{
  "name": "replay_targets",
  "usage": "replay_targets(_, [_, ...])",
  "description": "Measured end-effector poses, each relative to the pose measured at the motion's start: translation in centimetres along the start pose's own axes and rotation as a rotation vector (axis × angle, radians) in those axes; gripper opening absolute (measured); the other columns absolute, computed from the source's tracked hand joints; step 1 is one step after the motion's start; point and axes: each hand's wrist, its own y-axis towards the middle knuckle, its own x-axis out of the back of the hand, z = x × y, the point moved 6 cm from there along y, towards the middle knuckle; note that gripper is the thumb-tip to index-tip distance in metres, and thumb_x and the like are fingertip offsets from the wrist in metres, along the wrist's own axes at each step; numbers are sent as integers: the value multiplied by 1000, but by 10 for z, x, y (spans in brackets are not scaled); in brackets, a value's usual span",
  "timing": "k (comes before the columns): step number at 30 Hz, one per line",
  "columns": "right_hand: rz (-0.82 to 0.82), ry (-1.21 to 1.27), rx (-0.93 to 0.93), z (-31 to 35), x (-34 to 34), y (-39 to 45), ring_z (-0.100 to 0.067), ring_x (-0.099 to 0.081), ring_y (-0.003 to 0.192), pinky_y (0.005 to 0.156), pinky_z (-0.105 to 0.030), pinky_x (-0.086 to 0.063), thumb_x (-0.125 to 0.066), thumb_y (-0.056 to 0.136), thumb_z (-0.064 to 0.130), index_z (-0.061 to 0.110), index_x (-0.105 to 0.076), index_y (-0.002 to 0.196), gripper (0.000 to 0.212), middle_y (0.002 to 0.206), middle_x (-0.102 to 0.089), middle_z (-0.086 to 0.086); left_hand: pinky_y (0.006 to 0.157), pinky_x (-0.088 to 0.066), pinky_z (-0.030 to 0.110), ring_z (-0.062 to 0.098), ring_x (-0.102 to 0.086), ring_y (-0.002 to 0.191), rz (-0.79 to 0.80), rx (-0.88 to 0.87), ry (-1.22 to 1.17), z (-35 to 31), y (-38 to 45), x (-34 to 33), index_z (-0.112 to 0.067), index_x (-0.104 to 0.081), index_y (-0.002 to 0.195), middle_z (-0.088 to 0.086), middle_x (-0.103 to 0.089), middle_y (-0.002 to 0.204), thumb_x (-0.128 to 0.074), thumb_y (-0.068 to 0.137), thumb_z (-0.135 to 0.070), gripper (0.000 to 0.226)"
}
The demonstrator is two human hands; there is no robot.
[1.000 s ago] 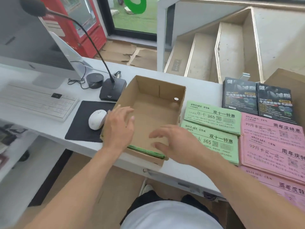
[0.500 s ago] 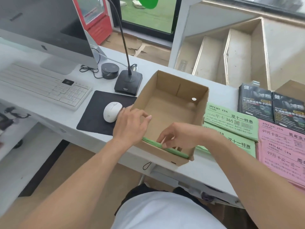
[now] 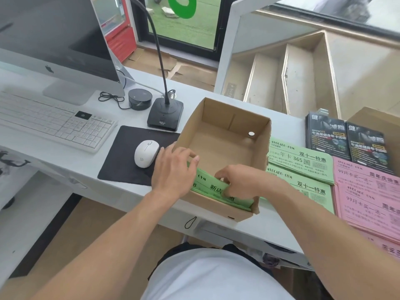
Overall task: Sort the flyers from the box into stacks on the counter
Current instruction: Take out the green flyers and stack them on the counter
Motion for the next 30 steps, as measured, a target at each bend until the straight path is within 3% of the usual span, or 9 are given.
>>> replay_targets(4, [-371,-114,-81,-2,24,-26,-28,-64,94,76,-36,-54,-54,94,23,43,-57,132,43,112,-71,2,126,-9,44,9,-15,153,-27,54,-235,-2,-1,15,-26,-58,131,-13,-53,145,-36,101,-58,50])
replay_targets(7, [-546,-117,-58,-9,53,-63,-24,-63,98,75,-35,-50,-53,98,28,45,-57,128,35,111,-72,9,126,-11,40,-11,-6,147,-60,79,-490,-9,-2,40,-34,-44,142,-32,-51,135,-65,85,-64,68])
replay_targets(9, [-583,-39,-65,-22,65,-84,-23,-60,92,72,-34,-44,-57,98,28,44,-60,127,32,108,-72,9,117,-35,40,1,-40,141,-38,31,-631,-20,3,54,-39,-50,135,-27,-68,115,-82,73,-55,72])
replay_targets(12, [-625,179,-85,-48,73,-107,-16,-61,80,66,-31,-47,-65,95,29,47,-66,114,26,97,-73,15,89,-59,40,10,-73,95,158,-39,-880,-57,11,58,-30,-71,103,-10,-77,93,-84,78,-26,27])
replay_targets(16, [-703,616,-97,-92,71,-134,1,-58,59,51,-19,-43,-77,90,20,36,-72,94,17,85,-74,22,67,-55,24,9,-70,76,129,-157,-893,-102,12,56,-21,-68,90,-7,-73,80,-73,92,-22,5])
replay_targets(22, [-725,1114,-267,-173,28,-161,-25,-75,93,84,-39,-52,-79,85,10,12,-68,103,21,99,-78,-6,64,-54,22,8,-72,77,347,-72,-980,-164,23,3,-17,-64,97,-5,-75,85,-67,97,-16,3])
replay_targets(26, [-771,1300,-419,-216,2,-167,-23,-76,92,76,-36,-55,-77,85,7,9,-67,108,25,100,-79,-6,68,-59,26,13,-69,93,619,-112,-738,-195,26,-48,-32,-55,126,-11,-71,110,-53,100,-2,40])
replay_targets(28, [-755,1290,-481,-232,-6,-168,-17,-77,85,71,-34,-56,-78,85,8,12,-68,108,26,98,-79,-3,67,-58,31,20,-65,87,591,-118,-647,-204,24,-66,-36,-43,143,-1,-64,117,-51,98,3,61])
replay_targets(30, [-753,1194,-542,-248,-11,-164,-13,-77,78,65,-31,-58,-82,83,11,18,-66,108,30,98,-78,0,87,-54,37,21,-58,104,513,-200,-459,-213,22,-82,-39,-27,154,0,-54,129,-52,95,4,77])
